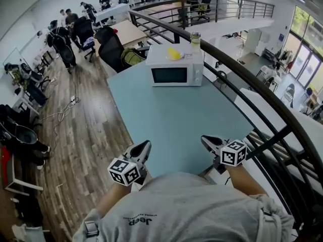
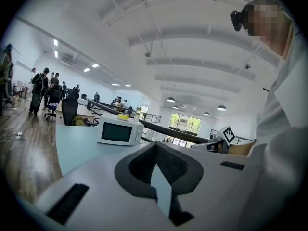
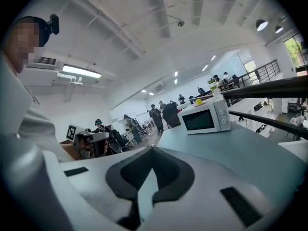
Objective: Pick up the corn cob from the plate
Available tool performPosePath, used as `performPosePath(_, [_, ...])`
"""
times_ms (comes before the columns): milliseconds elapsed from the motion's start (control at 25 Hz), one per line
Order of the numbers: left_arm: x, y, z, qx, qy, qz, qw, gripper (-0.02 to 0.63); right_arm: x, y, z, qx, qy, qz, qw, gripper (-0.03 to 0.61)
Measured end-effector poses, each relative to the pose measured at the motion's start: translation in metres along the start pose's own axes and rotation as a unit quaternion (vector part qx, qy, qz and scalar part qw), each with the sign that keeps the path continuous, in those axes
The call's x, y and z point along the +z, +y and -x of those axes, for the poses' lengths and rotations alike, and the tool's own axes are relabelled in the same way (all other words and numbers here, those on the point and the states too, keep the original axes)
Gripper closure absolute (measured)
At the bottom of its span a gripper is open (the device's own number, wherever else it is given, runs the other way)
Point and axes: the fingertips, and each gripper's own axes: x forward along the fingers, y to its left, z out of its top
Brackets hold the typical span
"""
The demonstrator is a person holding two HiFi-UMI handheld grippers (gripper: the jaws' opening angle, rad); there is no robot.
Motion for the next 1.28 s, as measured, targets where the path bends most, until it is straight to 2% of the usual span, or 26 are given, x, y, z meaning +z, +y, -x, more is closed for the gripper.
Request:
performPosePath(240, [0.006, 0.003, -0.043, 0.031, 0.027, -0.012, 0.9991, 0.595, 0.017, -0.051, -0.031, 0.043, -0.008, -0.015, 0.999, 0.563])
performPosePath(440, [0.005, 0.031, -0.061, 0.041, 0.045, 0.004, 0.9981, 0.595, 0.011, -0.078, -0.054, 0.043, -0.007, -0.035, 0.998, 0.563])
performPosePath(640, [-0.002, 0.084, -0.078, 0.025, 0.066, 0.008, 0.9975, 0.595, 0.003, -0.098, -0.09, 0.013, -0.005, -0.037, 0.999, 0.563])
performPosePath(840, [-0.003, 0.156, -0.126, -0.032, 0.07, -0.005, 0.997, 0.595, 0.0, -0.133, -0.134, -0.072, 0.01, -0.031, 0.997, 0.563])
performPosePath(920, [0.013, 0.191, -0.149, -0.048, 0.059, -0.019, 0.9969, 0.595, 0.02, -0.14, -0.156, -0.101, 0.007, -0.018, 0.995, 0.563])
performPosePath(1040, [0.048, 0.231, -0.188, -0.058, 0.037, -0.041, 0.9968, 0.595, 0.078, -0.151, -0.182, -0.131, -0.007, 0.024, 0.991, 0.563])
performPosePath(1280, [0.12, 0.259, -0.268, -0.069, -0.026, -0.056, 0.9957, 0.595, 0.217, -0.204, -0.246, -0.152, -0.034, 0.127, 0.98, 0.55])
